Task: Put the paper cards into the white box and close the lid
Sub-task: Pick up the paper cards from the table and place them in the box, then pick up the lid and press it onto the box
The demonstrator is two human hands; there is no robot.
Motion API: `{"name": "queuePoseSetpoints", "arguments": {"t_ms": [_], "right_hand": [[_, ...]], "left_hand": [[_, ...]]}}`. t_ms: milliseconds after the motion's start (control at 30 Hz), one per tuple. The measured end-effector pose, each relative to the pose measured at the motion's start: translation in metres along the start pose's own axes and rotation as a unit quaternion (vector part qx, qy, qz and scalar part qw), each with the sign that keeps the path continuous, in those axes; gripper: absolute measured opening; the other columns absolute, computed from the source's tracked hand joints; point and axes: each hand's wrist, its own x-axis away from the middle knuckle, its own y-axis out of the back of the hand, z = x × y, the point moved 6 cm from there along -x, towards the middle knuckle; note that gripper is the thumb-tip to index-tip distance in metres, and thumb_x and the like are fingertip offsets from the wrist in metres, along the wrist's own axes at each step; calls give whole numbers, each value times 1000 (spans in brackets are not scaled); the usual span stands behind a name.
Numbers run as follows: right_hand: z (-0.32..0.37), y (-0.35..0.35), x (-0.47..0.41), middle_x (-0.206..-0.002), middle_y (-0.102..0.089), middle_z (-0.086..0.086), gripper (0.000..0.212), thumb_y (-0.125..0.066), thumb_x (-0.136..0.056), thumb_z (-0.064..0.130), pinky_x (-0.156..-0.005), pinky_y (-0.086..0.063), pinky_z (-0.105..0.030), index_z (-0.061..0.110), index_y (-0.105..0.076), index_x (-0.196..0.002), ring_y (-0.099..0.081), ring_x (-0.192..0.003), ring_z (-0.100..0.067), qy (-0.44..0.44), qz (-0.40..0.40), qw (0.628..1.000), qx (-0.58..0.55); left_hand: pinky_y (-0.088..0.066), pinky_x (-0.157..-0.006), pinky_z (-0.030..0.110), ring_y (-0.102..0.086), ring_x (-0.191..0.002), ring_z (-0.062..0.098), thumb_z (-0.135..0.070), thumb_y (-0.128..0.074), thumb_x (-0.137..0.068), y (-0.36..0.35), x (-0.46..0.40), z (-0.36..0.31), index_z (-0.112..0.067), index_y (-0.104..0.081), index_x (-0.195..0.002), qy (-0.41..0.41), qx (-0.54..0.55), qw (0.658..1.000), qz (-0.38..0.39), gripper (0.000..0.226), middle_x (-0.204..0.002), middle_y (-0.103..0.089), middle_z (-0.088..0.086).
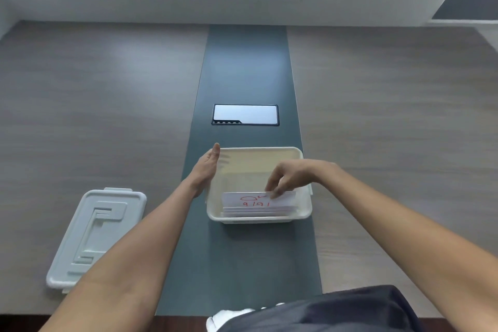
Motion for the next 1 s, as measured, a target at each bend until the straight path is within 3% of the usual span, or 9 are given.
{"name": "queuePoseSetpoints", "arguments": {"t_ms": [167, 367, 500, 567, 700, 900, 1000], "right_hand": [[-6, -6, 0, -111, -77, -14, 34, -72, -92, 23, -94, -59, -30, 3, -73, -120, -75, -104, -22, 6, 23, 991, -131], [-11, 29, 6, -104, -78, -15, 29, -65, -98, 23, -89, -61, -32, 1, -74, -115, -76, -98, -24, 61, -150, 962, -220], [-14, 38, 7, -103, -78, -17, 28, -65, -97, 21, -91, -60, -37, -2, -74, -112, -75, -100, -30, 65, -181, 941, -278], [-7, 42, 4, -103, -78, -18, 29, -64, -98, 21, -90, -61, -38, -4, -74, -110, -75, -100, -31, 73, -198, 932, -294], [23, 51, -6, -102, -77, -21, 28, -62, -99, 19, -88, -61, -37, -5, -74, -108, -76, -96, -31, 92, -244, 921, -291], [90, 54, -36, -97, -76, -23, 27, -64, -96, 21, -92, -58, -45, -4, -75, -95, -69, -75, -18, 138, -284, 922, -223], [130, 47, -60, -91, -79, -15, 25, -65, -93, 27, -93, -58, -47, 7, -78, -88, -72, -77, -18, 151, -275, 931, -184]], "left_hand": [[-26, -121, 38, -35, -146, 18, -64, -32, -97, 3, -4, 3, -15, -39, -151, -6, -23, 1000, -17, 73, -155, -41, -1], [-29, -102, 27, -39, -121, 7, -58, -32, -101, 1, -5, 1, -14, -47, -145, -15, -47, 998, -29, 64, -129, -44, -11], [-38, -76, 23, -46, -101, 14, -52, -33, -103, 8, -3, -5, -17, -55, -109, -20, -94, 995, -40, 41, -109, -52, -2], [-40, -74, 24, -51, -97, 18, -52, -34, -103, 21, -2, -9, -15, -57, -103, -18, -90, 994, -52, 43, -104, -57, 2], [-48, -90, 37, -58, -92, 20, -50, -34, -104, 58, 8, -16, -13, -62, -107, -5, -52, 994, -99, 47, -104, -64, 7], [-43, -65, 27, -53, -77, 18, -47, -32, -105, 112, 45, -12, -10, -59, -104, 2, 10, 984, -178, 46, -92, -61, 5], [-37, -59, 26, -48, -66, 14, -44, -32, -106, 142, 71, 2, -10, -57, -103, 10, 41, 974, -223, 42, -80, -56, 1]]}}
